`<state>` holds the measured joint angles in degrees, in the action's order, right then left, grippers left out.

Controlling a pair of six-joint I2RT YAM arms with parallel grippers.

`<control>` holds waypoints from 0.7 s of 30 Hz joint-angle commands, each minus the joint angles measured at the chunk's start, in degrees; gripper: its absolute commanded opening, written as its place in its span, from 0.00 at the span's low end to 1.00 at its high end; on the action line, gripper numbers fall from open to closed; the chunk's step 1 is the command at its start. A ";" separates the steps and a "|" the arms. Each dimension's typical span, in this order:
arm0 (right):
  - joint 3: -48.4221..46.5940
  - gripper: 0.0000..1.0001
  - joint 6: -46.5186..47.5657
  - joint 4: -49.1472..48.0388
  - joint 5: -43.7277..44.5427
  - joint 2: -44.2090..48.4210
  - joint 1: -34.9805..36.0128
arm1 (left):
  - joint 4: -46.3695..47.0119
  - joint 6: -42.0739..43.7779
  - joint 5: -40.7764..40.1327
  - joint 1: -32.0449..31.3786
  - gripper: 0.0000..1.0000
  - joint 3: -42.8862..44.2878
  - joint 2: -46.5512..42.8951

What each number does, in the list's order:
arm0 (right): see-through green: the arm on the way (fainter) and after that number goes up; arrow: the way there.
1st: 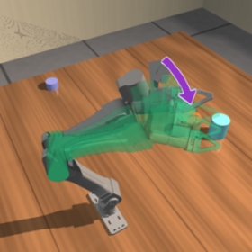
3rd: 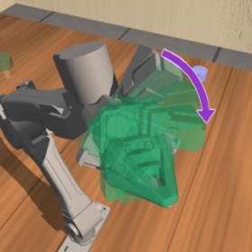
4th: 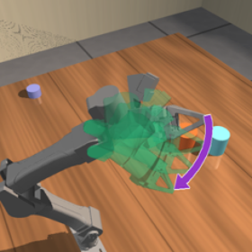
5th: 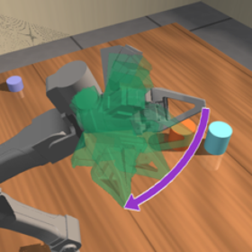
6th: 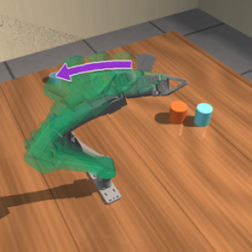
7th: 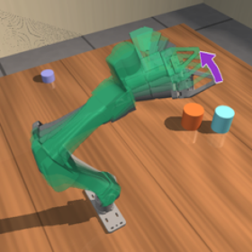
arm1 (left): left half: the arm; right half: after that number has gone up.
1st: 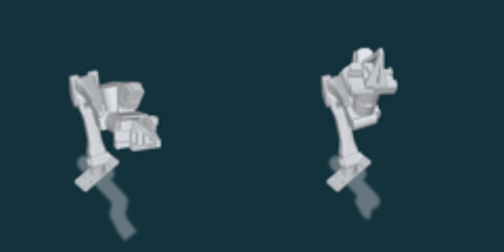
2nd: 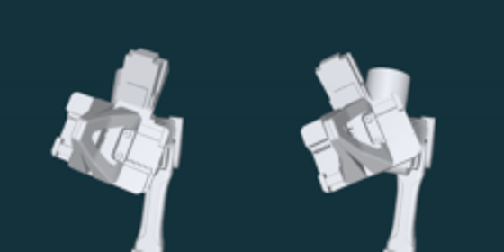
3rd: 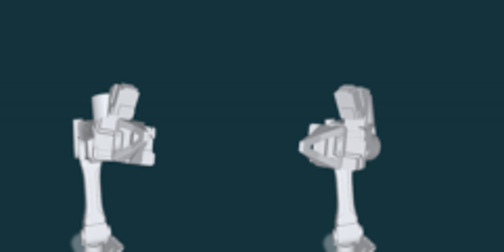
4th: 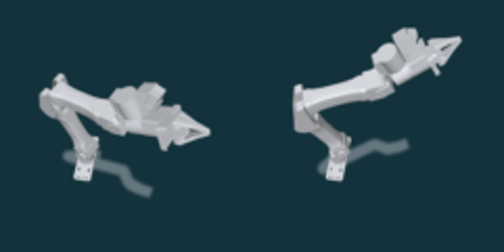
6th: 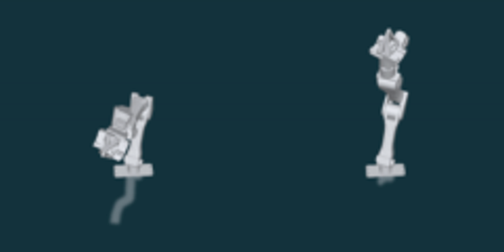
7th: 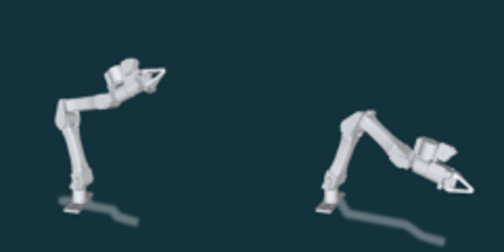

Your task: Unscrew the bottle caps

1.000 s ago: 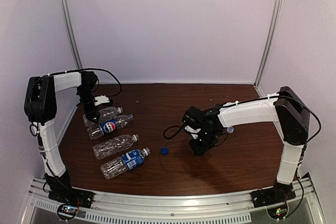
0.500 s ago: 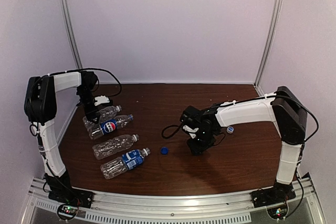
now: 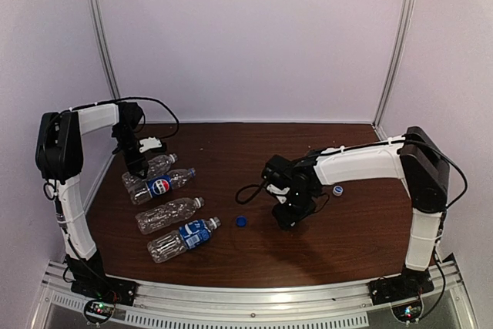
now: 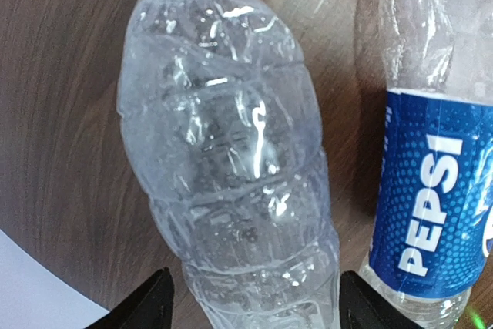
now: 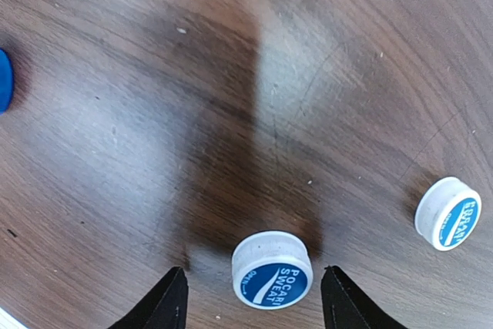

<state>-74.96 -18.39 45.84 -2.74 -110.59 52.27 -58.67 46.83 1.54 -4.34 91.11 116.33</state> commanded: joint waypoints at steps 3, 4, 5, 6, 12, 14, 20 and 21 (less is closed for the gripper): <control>-3.33 0.62 0.24 2.54 2.48 2.18 0.29 | -2.26 -0.23 2.37 -0.02 0.75 2.94 -1.53; -3.71 0.62 0.30 2.70 3.09 2.49 0.35 | -2.81 -0.41 2.75 -0.07 0.75 3.54 -1.62; -4.05 0.62 0.48 2.73 3.74 3.00 0.32 | -3.33 -0.66 3.30 -0.06 0.75 4.24 -1.76; -4.21 0.62 0.52 2.32 4.04 3.69 0.29 | -3.97 -1.02 3.87 -0.08 0.75 5.11 -2.04; -1.06 0.66 -1.31 -8.44 7.16 14.57 -3.17 | -4.57 -7.59 10.30 -0.07 0.75 12.10 -7.60; 1.40 0.71 -2.23 -13.81 8.61 19.71 -5.90 | -2.52 -11.75 11.71 -0.09 0.74 12.84 -11.07; 10.39 0.76 -4.11 -21.14 12.38 33.16 -18.40 | 8.58 -23.28 13.14 -0.06 0.76 4.74 -27.63; 11.90 0.76 -4.42 -21.49 12.81 35.46 -20.69 | 10.24 -24.92 12.42 0.01 0.78 2.58 -30.46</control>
<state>-69.10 -20.45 28.93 5.32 -81.08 38.46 -56.10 31.57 12.40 -4.34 99.11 95.53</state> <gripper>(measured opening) 0.762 0.756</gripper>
